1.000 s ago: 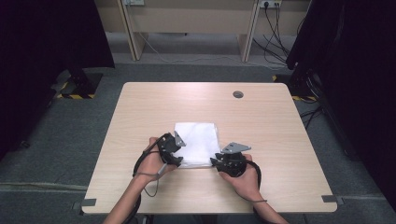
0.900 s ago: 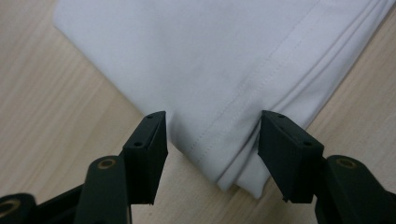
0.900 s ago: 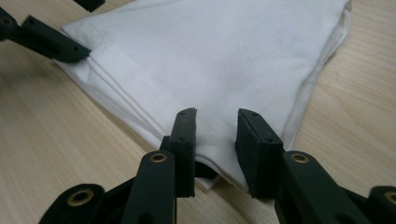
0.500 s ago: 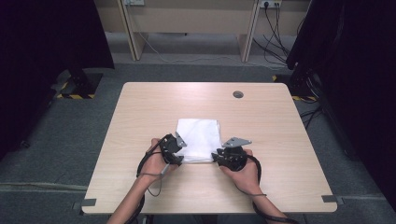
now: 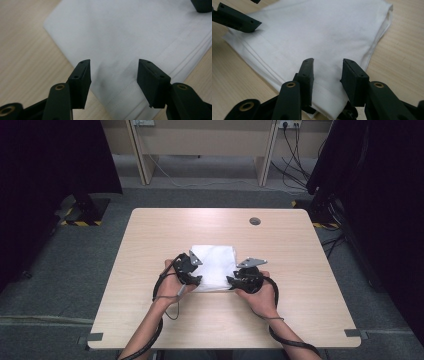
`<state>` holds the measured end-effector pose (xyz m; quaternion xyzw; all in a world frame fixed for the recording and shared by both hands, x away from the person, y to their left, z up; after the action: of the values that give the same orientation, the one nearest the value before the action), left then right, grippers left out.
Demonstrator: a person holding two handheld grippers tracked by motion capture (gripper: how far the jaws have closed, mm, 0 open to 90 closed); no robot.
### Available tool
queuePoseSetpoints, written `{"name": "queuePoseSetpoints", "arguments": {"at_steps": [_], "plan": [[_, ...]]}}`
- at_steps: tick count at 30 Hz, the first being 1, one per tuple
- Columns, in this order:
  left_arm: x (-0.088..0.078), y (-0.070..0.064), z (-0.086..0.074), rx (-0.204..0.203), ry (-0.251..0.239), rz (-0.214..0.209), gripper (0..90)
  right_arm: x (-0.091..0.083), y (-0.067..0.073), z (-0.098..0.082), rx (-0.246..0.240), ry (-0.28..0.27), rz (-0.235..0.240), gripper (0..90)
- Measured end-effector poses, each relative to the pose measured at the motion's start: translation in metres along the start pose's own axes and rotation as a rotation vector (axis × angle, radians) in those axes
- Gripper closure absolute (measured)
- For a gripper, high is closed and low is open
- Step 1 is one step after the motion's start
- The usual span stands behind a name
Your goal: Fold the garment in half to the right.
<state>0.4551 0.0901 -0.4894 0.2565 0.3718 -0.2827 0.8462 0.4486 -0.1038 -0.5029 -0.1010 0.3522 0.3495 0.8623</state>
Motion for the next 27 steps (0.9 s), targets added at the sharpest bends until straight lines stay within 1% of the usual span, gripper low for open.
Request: {"name": "queuePoseSetpoints", "arguments": {"at_steps": [2,3,6,9,12,14,17,18,19,20,22,23,25,26,27], "plan": [[0.001,0.001,0.000,-0.015,-0.009,0.000,45.0,0.003,0.000,-0.002,-0.006,-0.002,-0.005,62.3],[0.002,0.002,0.000,-0.015,-0.008,0.005,45.0,0.004,-0.001,-0.001,0.003,-0.002,-0.003,62.3],[0.004,0.003,0.001,-0.011,-0.004,0.010,45.0,0.006,-0.003,0.001,0.006,0.001,-0.005,62.2],[0.006,0.004,0.003,-0.017,-0.007,0.016,45.0,0.008,-0.006,0.003,0.006,0.004,-0.009,62.0],[0.009,0.006,0.005,-0.031,-0.015,0.014,44.9,0.009,-0.011,0.004,0.022,0.003,-0.010,61.5],[0.009,0.008,0.007,-0.032,-0.018,0.014,44.8,0.009,-0.013,0.006,0.026,0.005,-0.014,61.3],[0.002,0.010,0.009,-0.037,-0.040,0.023,43.8,0.005,-0.013,0.008,0.024,-0.008,-0.025,61.3],[-0.001,0.010,0.009,-0.038,-0.048,0.020,43.8,0.002,-0.013,0.009,0.025,-0.016,-0.024,61.3],[-0.003,0.010,0.009,-0.041,-0.049,0.021,43.8,-0.001,-0.012,0.010,0.019,-0.022,-0.023,61.3],[-0.004,0.011,0.007,-0.034,-0.041,0.028,43.7,-0.003,-0.011,0.010,0.012,-0.026,-0.023,61.3],[-0.003,0.011,0.004,-0.032,-0.035,0.022,43.6,-0.004,-0.010,0.008,-0.002,-0.011,-0.025,60.6],[-0.004,0.011,0.003,-0.036,-0.045,0.021,43.4,-0.003,-0.010,0.006,-0.008,-0.008,-0.027,59.7],[-0.010,0.010,0.002,-0.055,-0.081,0.012,41.4,-0.005,-0.011,0.004,0.000,-0.020,-0.017,56.1],[-0.013,0.010,0.001,-0.077,-0.109,0.000,39.1,-0.009,-0.012,0.004,0.000,-0.034,-0.019,55.3],[-0.016,0.011,-0.001,-0.099,-0.127,-0.011,36.7,-0.013,-0.013,0.004,0.004,-0.045,-0.019,53.9]]}}
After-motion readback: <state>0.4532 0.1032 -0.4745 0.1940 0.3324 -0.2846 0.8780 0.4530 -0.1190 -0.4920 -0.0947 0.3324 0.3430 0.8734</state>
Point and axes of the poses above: each handheld gripper's, and its own axes: x roughly forward along the jaws, z roughly out of its top, y roughly to its left, the point moved 5 cm from there along x, roughly forward along the jaws, and after that the axes turned 3 degrees about z, right-handed, at the moved point
